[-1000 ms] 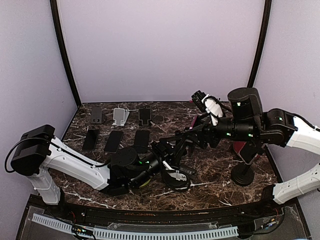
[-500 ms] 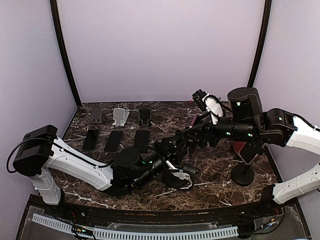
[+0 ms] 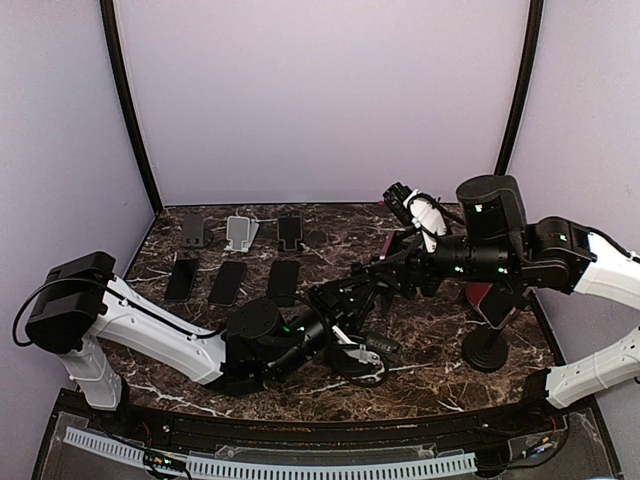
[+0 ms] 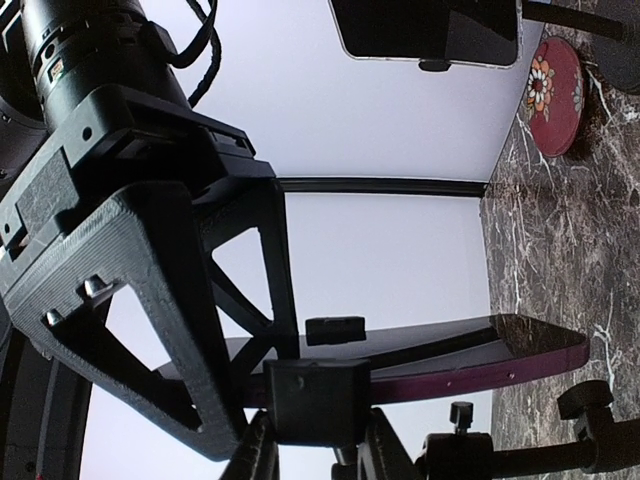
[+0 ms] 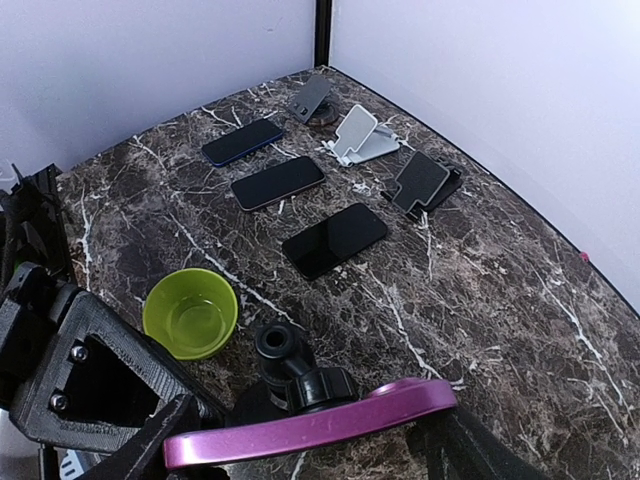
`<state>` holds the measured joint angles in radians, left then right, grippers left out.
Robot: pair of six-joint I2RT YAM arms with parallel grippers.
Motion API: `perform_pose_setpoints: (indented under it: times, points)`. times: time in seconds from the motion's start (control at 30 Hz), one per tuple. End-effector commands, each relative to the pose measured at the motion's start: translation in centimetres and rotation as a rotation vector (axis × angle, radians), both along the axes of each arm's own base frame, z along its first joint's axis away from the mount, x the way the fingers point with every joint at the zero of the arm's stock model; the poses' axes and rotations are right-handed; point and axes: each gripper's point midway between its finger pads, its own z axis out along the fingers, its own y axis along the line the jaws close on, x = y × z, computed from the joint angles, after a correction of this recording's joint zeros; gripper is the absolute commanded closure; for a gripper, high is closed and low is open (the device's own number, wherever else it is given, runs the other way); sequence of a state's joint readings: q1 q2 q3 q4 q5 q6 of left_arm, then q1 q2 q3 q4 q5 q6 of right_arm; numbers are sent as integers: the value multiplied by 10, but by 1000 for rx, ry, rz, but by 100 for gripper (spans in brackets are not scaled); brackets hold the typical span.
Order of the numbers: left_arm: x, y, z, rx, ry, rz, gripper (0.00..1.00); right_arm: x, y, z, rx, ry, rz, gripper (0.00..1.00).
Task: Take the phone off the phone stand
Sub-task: Hold the phone stand with the phone at the center of the board, then remove the phone from the phone stand.
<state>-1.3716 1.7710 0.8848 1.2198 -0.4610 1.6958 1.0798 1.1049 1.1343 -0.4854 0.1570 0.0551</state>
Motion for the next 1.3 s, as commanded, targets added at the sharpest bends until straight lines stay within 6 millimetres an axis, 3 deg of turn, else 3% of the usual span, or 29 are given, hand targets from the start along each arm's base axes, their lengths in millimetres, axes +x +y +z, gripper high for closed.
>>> perform_pose_setpoints:
  times: [0.0,0.4,0.83,1.27]
  points:
    - [-13,6,13,-38,-10,-41,100,-1,2,30,50,-91,25,86]
    - [-23,14,6,-15,-20,-62,100,16,-14,35,43,-119,-55,93]
    - [-30,28,10,-79,37,-119,100,18,-23,39,39,-123,-53,97]
    - [-19,19,3,-53,49,-123,100,-13,-3,56,148,-74,137,100]
